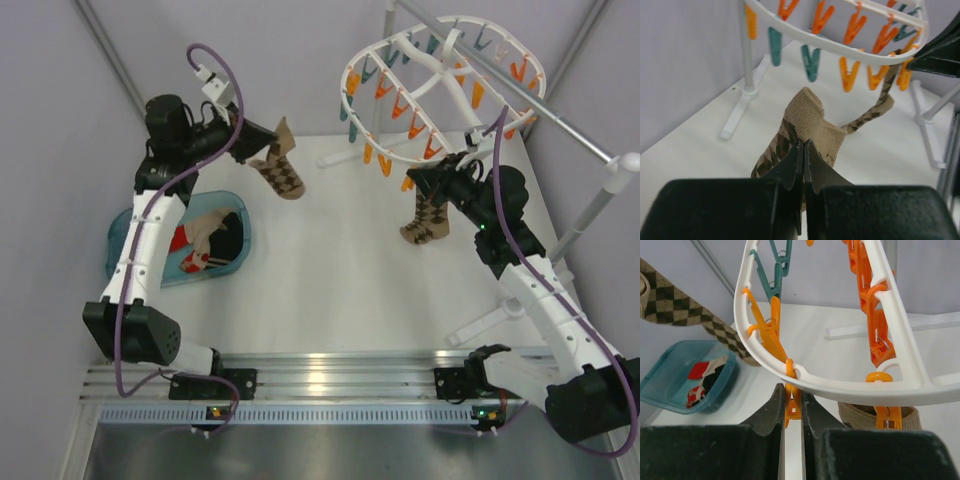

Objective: Clip the socks to the hanger
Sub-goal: Clamp the sock onto the hanger.

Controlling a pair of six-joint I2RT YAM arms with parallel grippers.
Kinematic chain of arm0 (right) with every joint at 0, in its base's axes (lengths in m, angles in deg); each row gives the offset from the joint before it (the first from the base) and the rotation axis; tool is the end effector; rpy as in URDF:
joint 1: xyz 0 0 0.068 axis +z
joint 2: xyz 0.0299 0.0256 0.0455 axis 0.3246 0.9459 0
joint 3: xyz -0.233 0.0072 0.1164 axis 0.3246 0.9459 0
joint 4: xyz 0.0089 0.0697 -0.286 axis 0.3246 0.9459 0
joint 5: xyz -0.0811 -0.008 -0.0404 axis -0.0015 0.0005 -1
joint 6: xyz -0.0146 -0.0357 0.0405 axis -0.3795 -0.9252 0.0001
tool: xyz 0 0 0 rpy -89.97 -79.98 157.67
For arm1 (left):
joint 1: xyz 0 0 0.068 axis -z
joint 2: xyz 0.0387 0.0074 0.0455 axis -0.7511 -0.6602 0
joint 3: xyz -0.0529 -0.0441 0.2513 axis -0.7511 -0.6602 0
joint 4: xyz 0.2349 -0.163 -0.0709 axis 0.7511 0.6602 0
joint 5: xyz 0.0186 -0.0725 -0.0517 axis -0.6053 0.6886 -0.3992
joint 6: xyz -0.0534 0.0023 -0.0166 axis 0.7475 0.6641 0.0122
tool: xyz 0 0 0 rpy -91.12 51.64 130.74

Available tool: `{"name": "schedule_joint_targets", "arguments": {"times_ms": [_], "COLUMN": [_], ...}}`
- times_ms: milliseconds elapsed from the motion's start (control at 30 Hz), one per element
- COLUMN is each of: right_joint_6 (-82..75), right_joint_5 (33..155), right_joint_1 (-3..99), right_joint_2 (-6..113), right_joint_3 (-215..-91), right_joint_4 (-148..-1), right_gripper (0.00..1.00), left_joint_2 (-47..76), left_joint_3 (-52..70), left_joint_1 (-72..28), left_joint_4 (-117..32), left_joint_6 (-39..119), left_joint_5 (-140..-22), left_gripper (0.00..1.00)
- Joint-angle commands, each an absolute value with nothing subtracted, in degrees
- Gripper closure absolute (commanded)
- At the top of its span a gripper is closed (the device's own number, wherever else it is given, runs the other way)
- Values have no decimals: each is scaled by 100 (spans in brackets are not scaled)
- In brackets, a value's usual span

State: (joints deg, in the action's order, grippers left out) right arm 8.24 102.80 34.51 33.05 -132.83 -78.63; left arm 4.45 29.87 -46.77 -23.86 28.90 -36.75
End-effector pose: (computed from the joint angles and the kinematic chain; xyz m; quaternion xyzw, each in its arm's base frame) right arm 0.2785 0.0888 0.3639 -0.0807 0.7124 0.2977 0.6303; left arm 0.3631 -0.0428 0.4478 0.2959 0.6755 -0.3482 0.5787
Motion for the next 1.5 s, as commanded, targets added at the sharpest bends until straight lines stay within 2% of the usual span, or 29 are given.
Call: {"name": "schedule_joint_targets", "arguments": {"times_ms": [0,133,267,467,800,1467], "right_joint_6": [992,1133,1361,1652,2012,2161], "right_joint_5": [10421,10465,10518,10650,10773,10826], "right_joint_1": [3415,3397,3388,3388,3388,3388], "right_joint_2": [3261,3287,3357,3384,3481,3639], "right_joint_3": [-13439,-13448,-13509,-13483,-13377,-13298], "right_joint_4": [-8235,-8358,-8455,-8543,-8824,-8912], "right_gripper": [100,100,100,100,100,100], "left_joint_2": [863,978,970,434,-471,-788], "left_joint_3": [2413,1377,840,364,328,530], "left_joint_1": [-4009,-3296,-2392,-1767,-1538,-1309], "left_joint_4": [-3845,-5064,-5645,-6833,-8213,-8654], "left_joint_6": [3840,4603,4859,5878,6881,7189], "left_joint_5": [-3930,-4134,-4450,-4977,-5496,-5848], "left_gripper": [100,100,100,100,100,100]}}
